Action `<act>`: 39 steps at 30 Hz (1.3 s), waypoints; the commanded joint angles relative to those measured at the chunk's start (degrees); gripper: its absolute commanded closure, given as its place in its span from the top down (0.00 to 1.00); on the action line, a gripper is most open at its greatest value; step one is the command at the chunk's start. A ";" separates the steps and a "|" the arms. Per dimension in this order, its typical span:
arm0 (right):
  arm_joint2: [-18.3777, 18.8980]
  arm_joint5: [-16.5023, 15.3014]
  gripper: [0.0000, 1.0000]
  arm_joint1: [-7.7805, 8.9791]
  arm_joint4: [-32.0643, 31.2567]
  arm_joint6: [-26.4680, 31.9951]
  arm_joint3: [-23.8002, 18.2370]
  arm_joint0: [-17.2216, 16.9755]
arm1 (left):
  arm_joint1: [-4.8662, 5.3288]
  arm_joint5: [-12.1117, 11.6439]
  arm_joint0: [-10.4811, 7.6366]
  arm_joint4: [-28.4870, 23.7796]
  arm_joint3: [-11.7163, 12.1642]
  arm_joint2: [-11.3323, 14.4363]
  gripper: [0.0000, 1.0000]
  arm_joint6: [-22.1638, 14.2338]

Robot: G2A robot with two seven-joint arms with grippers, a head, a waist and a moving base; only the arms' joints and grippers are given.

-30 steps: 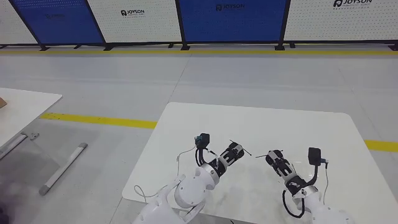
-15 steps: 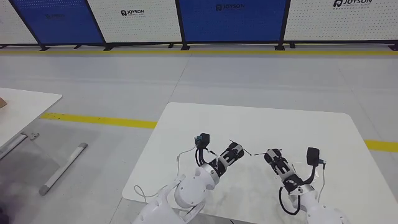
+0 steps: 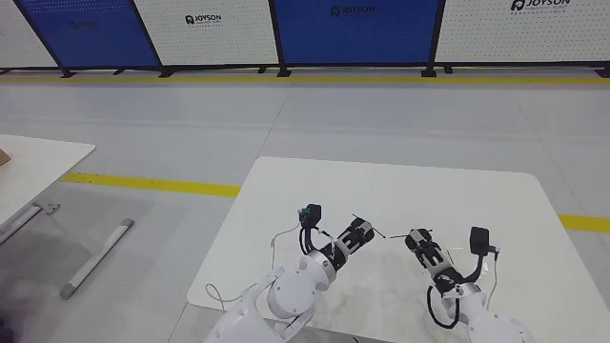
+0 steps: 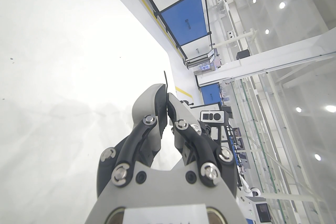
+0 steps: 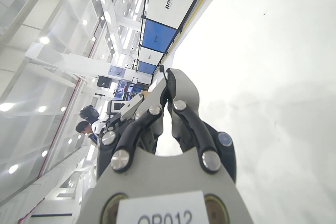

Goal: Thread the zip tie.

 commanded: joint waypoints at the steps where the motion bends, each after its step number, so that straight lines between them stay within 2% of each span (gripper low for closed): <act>1: -0.54 0.72 0.00 -0.14 -1.17 -0.91 -0.31 0.06 | 0.00 0.00 0.00 0.00 0.00 0.00 0.00 0.00; 6: -1.13 1.70 0.00 -0.55 -2.37 -4.03 -1.09 -0.57 | 0.00 0.00 0.00 0.00 0.00 0.00 0.00 0.00; 10: -0.54 -1.13 0.00 -0.51 -2.08 -2.13 -1.07 -0.94 | 0.00 0.00 0.00 0.00 0.00 0.00 0.00 0.00; 18: -0.51 -1.28 0.00 -0.53 -2.30 -2.28 -1.09 -0.94 | 0.00 0.00 0.00 0.00 0.00 0.00 0.00 0.00; 25: -0.78 -3.95 0.00 -0.73 -4.99 -3.66 -2.14 -2.03 | 0.00 0.00 0.00 0.00 0.00 0.00 0.00 0.00; 33: -0.37 -2.31 0.00 -1.02 -5.54 -4.48 -2.71 -2.88 | 0.00 0.00 0.00 0.00 0.00 0.00 0.00 0.00; 39: 0.36 -1.05 0.00 -1.06 -4.91 -2.09 -3.40 -3.17 | 0.00 0.00 0.00 0.00 0.00 0.00 0.00 0.00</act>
